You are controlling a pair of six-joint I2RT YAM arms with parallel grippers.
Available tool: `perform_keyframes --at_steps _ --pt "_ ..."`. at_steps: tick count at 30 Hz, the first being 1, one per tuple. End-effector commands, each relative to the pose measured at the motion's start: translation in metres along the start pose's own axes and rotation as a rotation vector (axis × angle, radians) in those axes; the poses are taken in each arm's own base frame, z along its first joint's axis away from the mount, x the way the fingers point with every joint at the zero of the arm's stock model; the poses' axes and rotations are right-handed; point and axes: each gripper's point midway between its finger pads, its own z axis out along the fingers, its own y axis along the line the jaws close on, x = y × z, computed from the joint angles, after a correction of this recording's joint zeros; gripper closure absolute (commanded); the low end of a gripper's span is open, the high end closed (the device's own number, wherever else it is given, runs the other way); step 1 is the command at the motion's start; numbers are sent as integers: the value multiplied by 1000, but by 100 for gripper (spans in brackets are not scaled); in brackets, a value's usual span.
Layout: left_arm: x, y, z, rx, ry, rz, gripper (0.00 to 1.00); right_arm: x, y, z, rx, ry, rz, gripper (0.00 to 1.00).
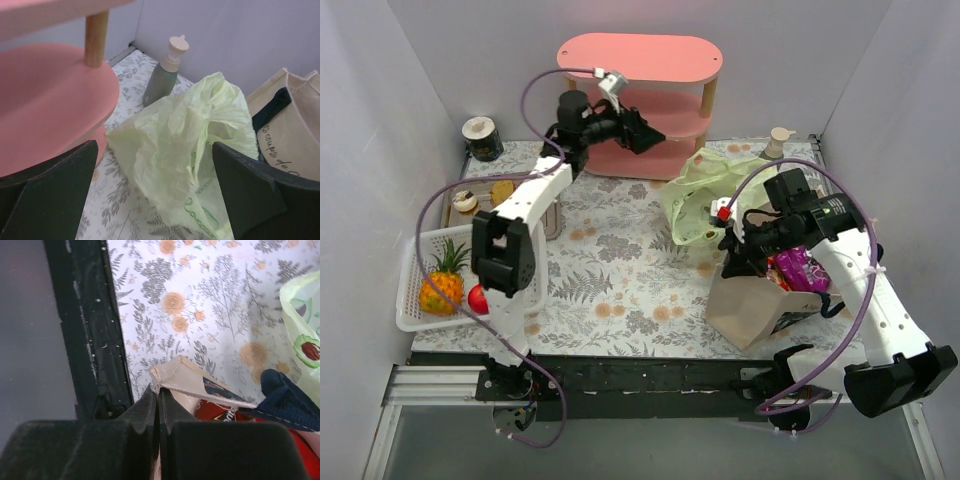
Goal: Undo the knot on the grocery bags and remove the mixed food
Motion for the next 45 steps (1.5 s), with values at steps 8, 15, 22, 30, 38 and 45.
perform_keyframes --at_steps 8,15,22,30,38,45 --pt "-102 -50 -164 -438 -145 280 2 -125 6 37 -246 -217 -312 99" --pt "-111 -45 -245 -664 -69 429 2 -142 18 87 -446 -296 -213 42" --pt "-61 -67 -264 -600 39 419 2 -139 11 27 -112 -295 -295 2" --pt "-28 -77 -256 -489 68 330 2 -90 -41 -22 295 -263 -29 15" --pt "-29 -83 -259 -490 43 309 2 24 -92 27 429 21 175 28" --pt "-25 -83 -248 -427 56 272 2 76 -107 44 530 116 334 22"
